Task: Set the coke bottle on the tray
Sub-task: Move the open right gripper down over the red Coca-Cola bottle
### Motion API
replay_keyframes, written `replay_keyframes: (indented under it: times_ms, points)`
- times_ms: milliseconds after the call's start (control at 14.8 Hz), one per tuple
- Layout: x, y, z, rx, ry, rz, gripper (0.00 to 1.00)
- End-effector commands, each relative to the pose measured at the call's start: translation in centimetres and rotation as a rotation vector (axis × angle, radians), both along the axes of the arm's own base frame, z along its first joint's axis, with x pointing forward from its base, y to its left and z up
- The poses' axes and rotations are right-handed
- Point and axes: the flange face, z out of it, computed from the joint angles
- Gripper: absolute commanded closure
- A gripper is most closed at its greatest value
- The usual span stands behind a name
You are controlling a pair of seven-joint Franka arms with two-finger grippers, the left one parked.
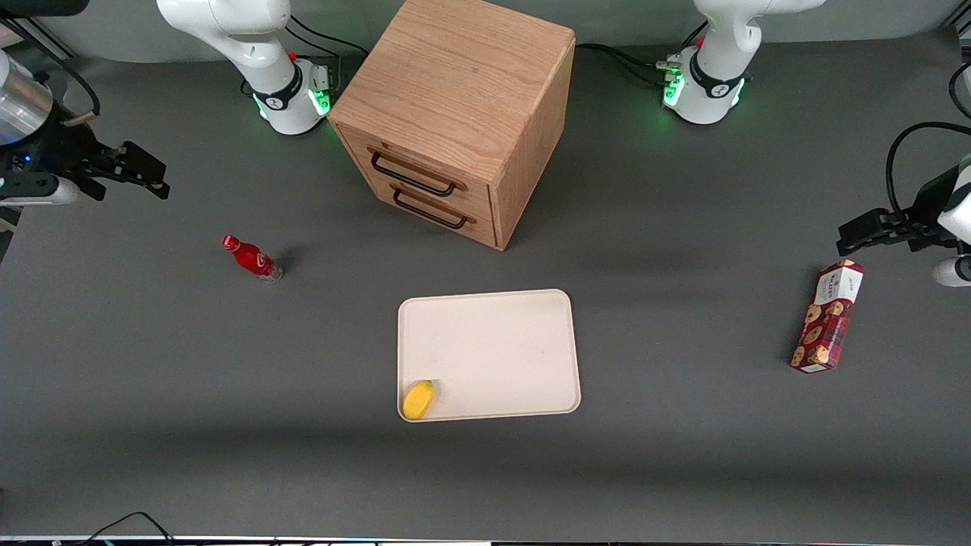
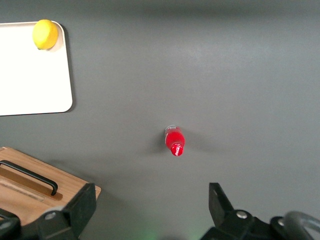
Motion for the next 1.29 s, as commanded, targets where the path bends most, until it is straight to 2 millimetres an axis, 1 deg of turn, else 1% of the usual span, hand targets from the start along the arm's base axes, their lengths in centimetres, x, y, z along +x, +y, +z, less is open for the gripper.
replay_keyframes:
  times_ms: [0,68,136,203,271,407,542,678,814,881,949,1085,1153,1220]
  points:
    - [1.2,0.5,-0.3,0.023,0.025,-0.012,0.00]
    - [1.3,0.5,-0.1,0.022,0.020,-0.005,0.00]
    - [1.2,0.3,-0.4,0.021,0.034,-0.002,0.00]
    - [1.2,0.3,-1.6,0.019,0.077,0.002,0.00]
    - [0.9,0.3,-3.6,0.016,0.119,0.002,0.00]
    - [-0.6,-0.1,-8.3,-0.002,0.156,0.000,0.00]
    - [-2.4,-0.5,-14.1,-0.009,0.130,0.001,0.00]
    - [-3.4,-1.4,-20.2,-0.017,0.095,0.017,0.00]
    - [-4.4,-2.0,-25.0,-0.019,0.069,0.037,0.00]
    - [-5.0,-2.8,-26.7,-0.018,0.057,0.025,0.00]
    - [-5.5,-3.2,-28.2,-0.015,0.048,0.018,0.00]
    - [-5.9,-3.2,-30.0,-0.012,0.043,0.020,0.00]
    - [-6.0,-3.3,-30.3,-0.012,0.041,0.020,0.18]
    - [-6.1,-3.3,-30.5,-0.012,0.044,0.020,0.48]
